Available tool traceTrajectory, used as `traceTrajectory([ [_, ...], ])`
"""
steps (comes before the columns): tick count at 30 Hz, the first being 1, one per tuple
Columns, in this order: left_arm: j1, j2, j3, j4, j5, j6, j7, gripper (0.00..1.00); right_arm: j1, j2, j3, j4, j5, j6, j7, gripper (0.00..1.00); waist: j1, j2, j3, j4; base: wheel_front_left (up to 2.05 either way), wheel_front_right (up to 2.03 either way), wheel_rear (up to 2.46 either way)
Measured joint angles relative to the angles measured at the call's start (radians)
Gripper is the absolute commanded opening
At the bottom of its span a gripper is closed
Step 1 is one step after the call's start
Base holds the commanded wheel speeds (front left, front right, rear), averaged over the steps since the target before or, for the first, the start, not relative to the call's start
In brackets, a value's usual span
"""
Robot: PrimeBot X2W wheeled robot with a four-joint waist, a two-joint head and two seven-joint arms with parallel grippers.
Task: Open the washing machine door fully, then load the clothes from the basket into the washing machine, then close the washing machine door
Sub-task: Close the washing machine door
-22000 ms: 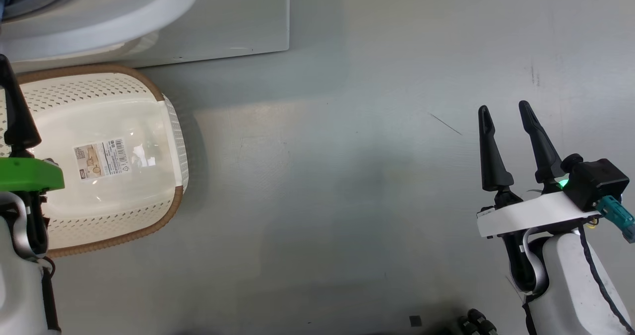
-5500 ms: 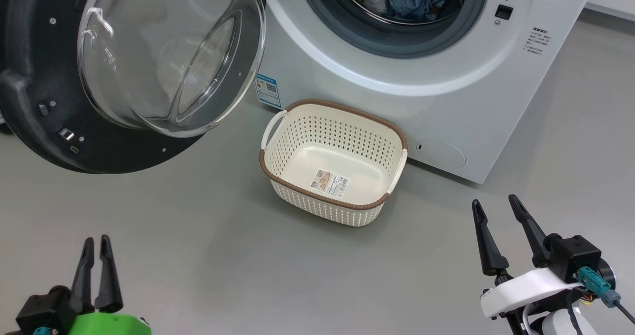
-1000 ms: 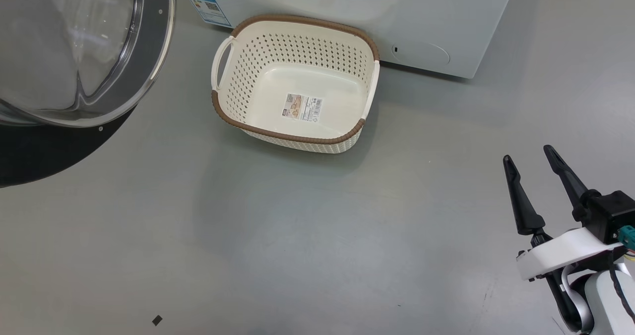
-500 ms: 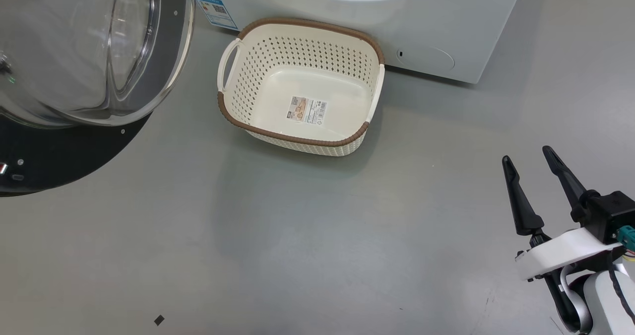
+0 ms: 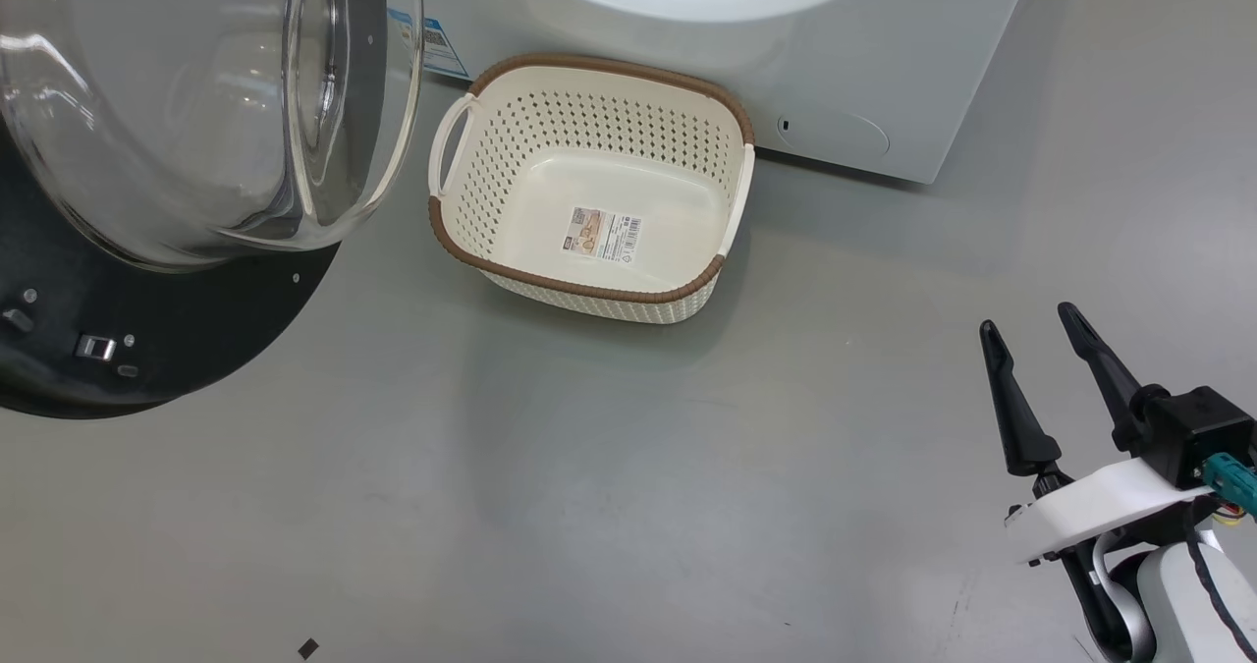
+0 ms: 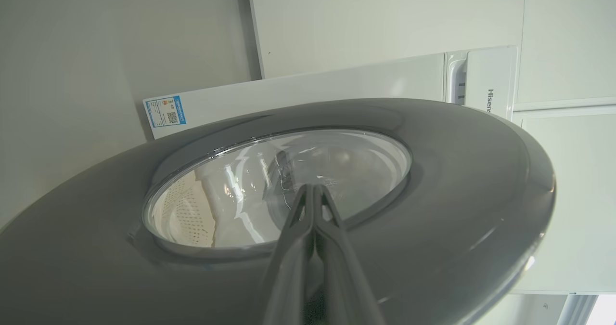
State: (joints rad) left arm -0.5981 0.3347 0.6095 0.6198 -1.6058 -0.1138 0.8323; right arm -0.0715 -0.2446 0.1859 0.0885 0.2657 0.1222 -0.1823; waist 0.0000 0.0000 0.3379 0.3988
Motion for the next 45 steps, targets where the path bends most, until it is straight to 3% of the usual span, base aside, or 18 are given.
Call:
traceTrajectory([
  [22, 0.089, -0.032, -0.119, -0.155, -0.084, 0.009, 0.334, 0.00, 0.002, 0.032, 0.018, 0.028, 0.007, 0.000, -0.019, 1.00, 0.0000, 0.0000, -0.038, -0.028, 0.00, 0.00, 0.00],
  [31, 0.136, -0.056, -0.122, -0.222, -0.120, 0.009, 0.378, 0.00, 0.001, 0.058, 0.026, 0.043, 0.017, 0.000, -0.031, 1.00, 0.0000, 0.0000, -0.056, -0.071, 0.00, 0.00, 0.00],
  [45, 0.179, -0.152, -0.145, -0.312, -0.134, 0.008, 0.393, 0.00, 0.000, 0.088, 0.028, 0.075, 0.028, 0.000, -0.046, 1.00, 0.0000, 0.0000, -0.076, -0.179, 0.00, 0.00, 0.00],
])
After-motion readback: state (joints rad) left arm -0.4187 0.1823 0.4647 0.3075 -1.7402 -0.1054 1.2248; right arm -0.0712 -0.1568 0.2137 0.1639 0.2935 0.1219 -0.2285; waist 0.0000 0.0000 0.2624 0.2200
